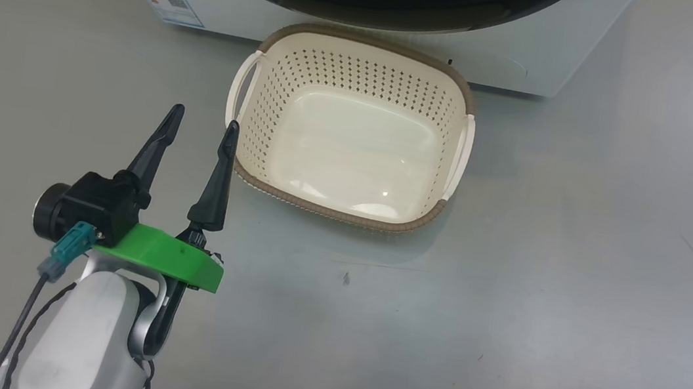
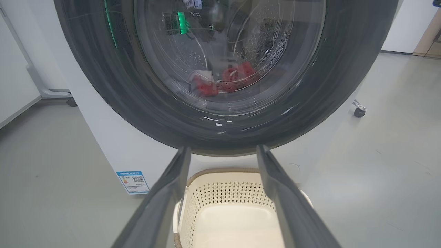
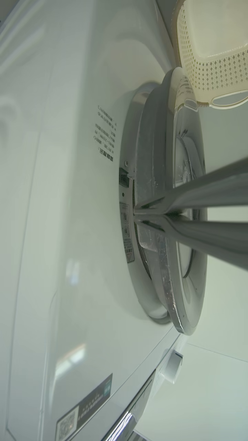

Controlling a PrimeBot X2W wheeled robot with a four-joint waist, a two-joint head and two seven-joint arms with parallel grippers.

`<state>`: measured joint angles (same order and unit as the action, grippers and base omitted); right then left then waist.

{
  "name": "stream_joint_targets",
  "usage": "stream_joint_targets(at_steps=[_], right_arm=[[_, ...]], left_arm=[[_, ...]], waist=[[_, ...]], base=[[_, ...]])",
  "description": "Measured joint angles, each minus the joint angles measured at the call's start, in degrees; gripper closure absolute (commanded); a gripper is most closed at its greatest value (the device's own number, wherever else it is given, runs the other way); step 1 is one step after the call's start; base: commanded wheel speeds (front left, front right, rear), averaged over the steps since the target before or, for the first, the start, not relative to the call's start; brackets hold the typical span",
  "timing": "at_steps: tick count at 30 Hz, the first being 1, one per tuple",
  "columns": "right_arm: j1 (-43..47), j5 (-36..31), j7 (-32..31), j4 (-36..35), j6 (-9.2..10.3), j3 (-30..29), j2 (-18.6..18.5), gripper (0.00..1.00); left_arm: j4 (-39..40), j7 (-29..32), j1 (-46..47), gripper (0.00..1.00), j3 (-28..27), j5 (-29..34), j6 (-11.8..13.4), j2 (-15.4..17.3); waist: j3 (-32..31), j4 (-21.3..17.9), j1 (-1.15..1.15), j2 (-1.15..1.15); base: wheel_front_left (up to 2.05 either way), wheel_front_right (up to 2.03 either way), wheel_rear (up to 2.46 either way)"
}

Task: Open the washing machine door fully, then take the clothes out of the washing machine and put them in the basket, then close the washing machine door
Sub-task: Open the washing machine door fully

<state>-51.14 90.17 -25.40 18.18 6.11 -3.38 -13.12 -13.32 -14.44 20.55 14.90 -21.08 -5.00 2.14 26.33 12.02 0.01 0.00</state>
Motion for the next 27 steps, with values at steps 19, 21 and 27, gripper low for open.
stream_joint_targets(at_steps=[19, 21, 27], right_arm=[[-11.59, -1.25, -5.5, 6.19, 1.11, 3.09, -3.53, 1.0], [-12.32, -1.66, -5.7, 7.11, 1.11, 3.58, -3.52, 1.0], [-14.22, -1.82, -6.41, 9.78, 1.12, 3.93, -3.78, 1.0]], left_arm=[[-0.42, 0.0, 2.43, 0.0, 2.81, -2.01, -0.67, -0.51], [-0.31, 0.0, 2.56, 0.0, 3.12, -2.43, -0.67, -0.56], [-0.21, 0.0, 3.08, 0.0, 3.36, -2.68, -0.67, -0.62]], waist=[[4.83, 6.49, 0.0, 0.0], [5.27, 6.94, 0.0, 0.0], [6.04, 7.73, 0.0, 0.0]], base=[[0.0, 0.0, 0.0], [0.0, 0.0, 0.0], [0.0, 0.0, 0.0]])
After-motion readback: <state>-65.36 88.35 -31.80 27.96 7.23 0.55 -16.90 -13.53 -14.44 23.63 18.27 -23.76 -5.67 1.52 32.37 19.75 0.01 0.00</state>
